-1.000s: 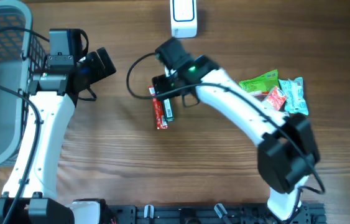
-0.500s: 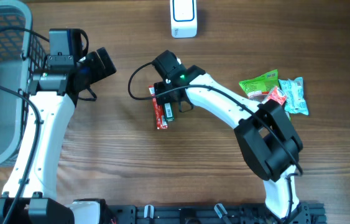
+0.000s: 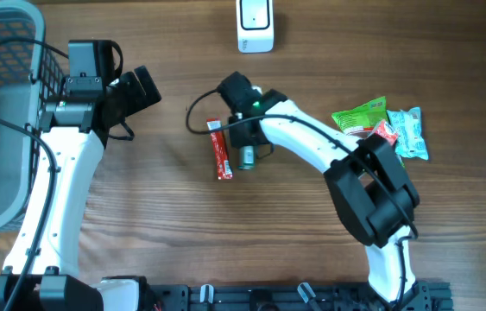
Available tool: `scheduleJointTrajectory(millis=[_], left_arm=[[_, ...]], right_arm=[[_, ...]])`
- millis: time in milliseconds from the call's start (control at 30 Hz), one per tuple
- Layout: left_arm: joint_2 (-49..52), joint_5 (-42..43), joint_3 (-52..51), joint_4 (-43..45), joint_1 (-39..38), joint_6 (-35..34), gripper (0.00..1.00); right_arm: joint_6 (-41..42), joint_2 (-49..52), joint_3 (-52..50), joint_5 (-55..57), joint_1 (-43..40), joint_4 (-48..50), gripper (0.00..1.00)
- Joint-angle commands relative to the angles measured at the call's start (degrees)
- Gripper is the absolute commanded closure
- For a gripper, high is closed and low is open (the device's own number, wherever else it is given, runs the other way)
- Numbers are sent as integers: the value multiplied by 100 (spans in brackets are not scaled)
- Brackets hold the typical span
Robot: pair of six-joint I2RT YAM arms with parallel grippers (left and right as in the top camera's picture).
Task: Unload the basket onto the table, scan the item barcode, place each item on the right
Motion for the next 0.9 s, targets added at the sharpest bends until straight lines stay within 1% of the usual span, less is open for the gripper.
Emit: scheduleJointTrajectory(millis=[0,33,133,300,333,367,433,533,667,700,733,767,800,833,867], left_arm=[[26,-76,39,7,33,70,0],[26,-76,37,7,33,70,0],[26,-76,39,7,33,70,0],[26,-76,37,7,33,70,0],[26,-76,39,7,33,70,0],[26,-76,39,7,33,70,0],[26,-76,39,7,33,68,0],[26,-76,39,7,33,70,0],[26,-76,39,7,33,70,0],[26,-76,37,7,33,68,0],[26,-76,39,7,33,68,0],[26,-76,39,7,33,70,0],[26,-76,39,7,33,70,0],[26,-76,37,7,33,68,0],[26,-76,37,7,33,70,0]], right_arm=[[1248,-400,-20,590,-367,-555,70],[1617,-407,-20,544,-431,-730,71],[2323,-407,-22,229,-586,-1082,70],[2597,-444,-22,81,-684,-1228,69],[2597,-461,-22,39,-713,-1228,41],[2592,-476,-22,13,-730,-1235,0],[2474,-511,-22,-201,-787,-1241,0],[1985,-638,-20,-516,-898,-1384,0],[1375,-1108,-20,-514,-957,-1790,2],[1200,-1255,-20,-496,-957,-1891,3],[1086,-1355,-20,-463,-957,-1965,5],[887,-1504,-20,-385,-957,-2074,12],[754,-1593,-22,-254,-957,-2151,37],[651,-1641,-24,-153,-957,-2205,57],[518,-1663,-28,-120,-957,-2258,82]])
